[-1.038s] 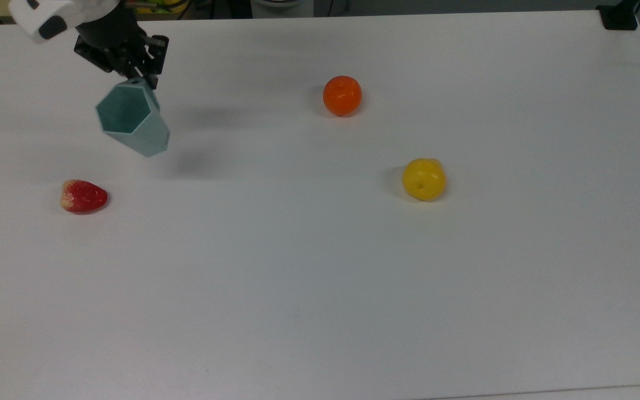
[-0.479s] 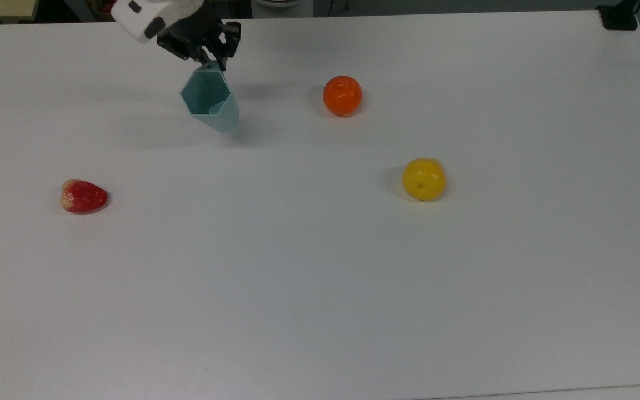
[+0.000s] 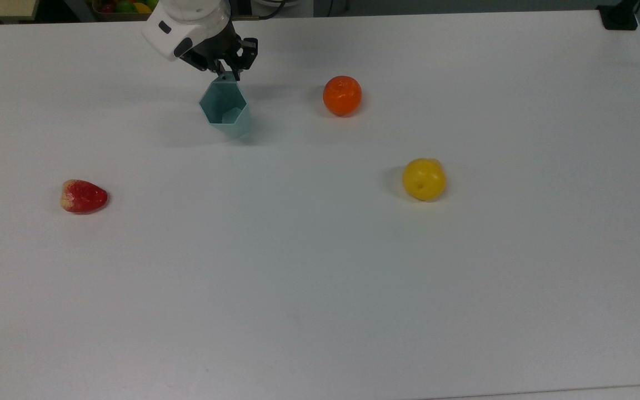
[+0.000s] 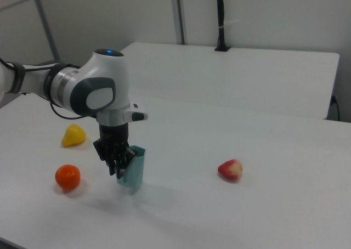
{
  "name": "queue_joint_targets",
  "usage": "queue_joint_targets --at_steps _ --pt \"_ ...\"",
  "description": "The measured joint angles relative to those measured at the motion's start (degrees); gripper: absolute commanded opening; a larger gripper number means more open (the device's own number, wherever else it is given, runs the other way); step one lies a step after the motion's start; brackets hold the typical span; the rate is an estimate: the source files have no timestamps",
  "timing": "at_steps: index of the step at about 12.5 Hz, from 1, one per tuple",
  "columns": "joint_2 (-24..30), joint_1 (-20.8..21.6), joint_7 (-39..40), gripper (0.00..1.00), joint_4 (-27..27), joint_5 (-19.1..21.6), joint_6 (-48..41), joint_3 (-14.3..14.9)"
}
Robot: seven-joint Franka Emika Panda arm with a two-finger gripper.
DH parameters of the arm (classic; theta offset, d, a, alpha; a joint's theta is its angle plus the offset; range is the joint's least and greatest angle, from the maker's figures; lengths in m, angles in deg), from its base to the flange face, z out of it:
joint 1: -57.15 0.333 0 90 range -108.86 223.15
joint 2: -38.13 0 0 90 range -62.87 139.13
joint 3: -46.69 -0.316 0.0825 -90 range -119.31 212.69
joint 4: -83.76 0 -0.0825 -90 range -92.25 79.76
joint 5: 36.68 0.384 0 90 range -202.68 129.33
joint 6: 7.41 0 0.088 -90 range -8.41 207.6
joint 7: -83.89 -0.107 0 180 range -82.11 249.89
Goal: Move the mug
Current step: 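Lift the teal mug and carry it toward the orange, then set the mug down beside the orange and open the gripper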
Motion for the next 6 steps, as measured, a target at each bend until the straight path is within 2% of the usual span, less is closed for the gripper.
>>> queue_joint_targets --at_steps 2,3,4,5,6 --pt "-0.17 0.12 0.0 0.07 -0.54 -0.01 0.0 0.0" --pt "-0.71 0.46 0.0 0.12 -0.78 -0.01 0.0 -0.01" --pt "-1.08 0.78 -0.04 0.21 -0.76 -0.04 0.02 -0.01" --pt "-1.09 0.85 -0.08 0.25 -0.73 -0.06 0.02 -0.01" --pt "-1.09 0.85 -0.08 0.39 -0.73 -0.07 0.02 -0.01"
